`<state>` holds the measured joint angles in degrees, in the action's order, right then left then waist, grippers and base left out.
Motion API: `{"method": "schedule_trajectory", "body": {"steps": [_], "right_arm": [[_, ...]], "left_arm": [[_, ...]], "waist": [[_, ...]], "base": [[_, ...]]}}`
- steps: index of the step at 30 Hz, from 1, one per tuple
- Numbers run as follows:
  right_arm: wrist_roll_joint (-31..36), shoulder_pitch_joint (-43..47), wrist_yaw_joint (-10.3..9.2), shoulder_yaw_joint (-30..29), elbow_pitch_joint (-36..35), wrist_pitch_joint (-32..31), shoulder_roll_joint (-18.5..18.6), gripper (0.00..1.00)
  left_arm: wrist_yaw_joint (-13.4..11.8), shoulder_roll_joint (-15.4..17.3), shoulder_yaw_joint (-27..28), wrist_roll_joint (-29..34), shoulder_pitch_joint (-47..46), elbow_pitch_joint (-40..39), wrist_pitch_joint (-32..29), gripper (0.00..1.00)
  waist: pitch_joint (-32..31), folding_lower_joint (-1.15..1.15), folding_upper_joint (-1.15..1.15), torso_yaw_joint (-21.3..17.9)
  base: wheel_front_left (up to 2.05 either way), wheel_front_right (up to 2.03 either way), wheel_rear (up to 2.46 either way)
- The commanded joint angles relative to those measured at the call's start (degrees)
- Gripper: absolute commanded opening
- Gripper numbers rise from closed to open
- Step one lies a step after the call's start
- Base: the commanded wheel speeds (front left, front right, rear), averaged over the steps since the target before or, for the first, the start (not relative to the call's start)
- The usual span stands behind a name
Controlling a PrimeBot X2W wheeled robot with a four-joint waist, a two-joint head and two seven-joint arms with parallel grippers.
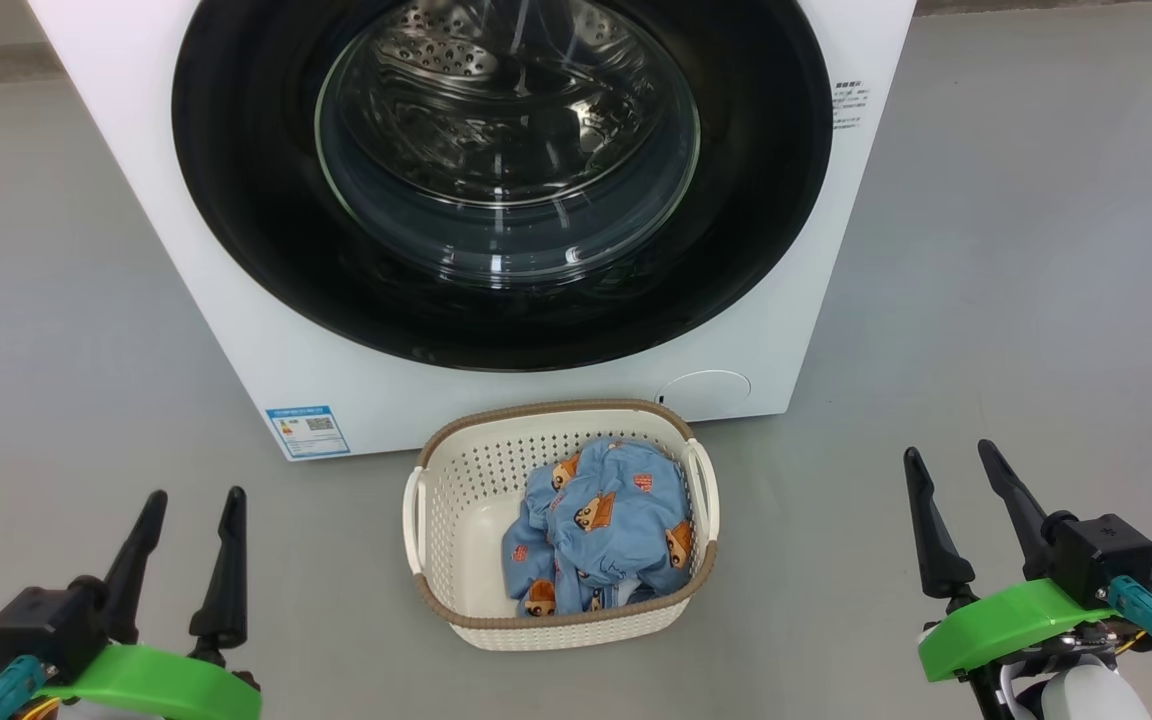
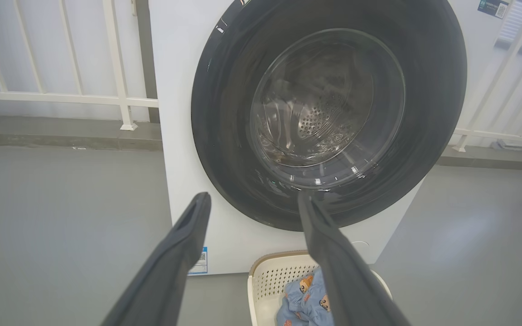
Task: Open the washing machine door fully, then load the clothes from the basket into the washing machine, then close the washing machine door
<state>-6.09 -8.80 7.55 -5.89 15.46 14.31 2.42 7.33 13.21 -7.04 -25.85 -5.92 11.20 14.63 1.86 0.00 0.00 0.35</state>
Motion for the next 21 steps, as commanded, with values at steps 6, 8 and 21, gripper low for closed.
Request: {"method": "schedule_trajectory", "body": {"steps": [6, 8, 21], "right_arm": [[0.1, -1.9, -0.06, 1.2, -1.3, 0.7, 0.5, 1.00], [0.0, -1.9, -0.06, 1.1, -1.4, 0.7, 0.5, 1.00], [-0.2, -1.9, -0.06, 0.6, -1.5, 0.7, 0.5, 1.00]], "left_arm": [[0.2, 2.0, 1.5, -0.4, -3.1, -0.5, 0.4, 1.00], [0.2, 2.2, 1.7, -0.5, -3.1, -0.5, 0.4, 1.00], [0.2, 1.3, 3.4, -1.2, -3.5, -1.6, 0.4, 1.00]], "waist": [[0.0, 0.00, 0.00, 0.1], [0.1, 0.00, 0.00, 0.2], [0.7, 0.00, 0.00, 0.3]], "base": [[0.50, 0.50, -1.00], [0.81, 0.81, -1.62], [1.17, 1.17, -2.34]]}}
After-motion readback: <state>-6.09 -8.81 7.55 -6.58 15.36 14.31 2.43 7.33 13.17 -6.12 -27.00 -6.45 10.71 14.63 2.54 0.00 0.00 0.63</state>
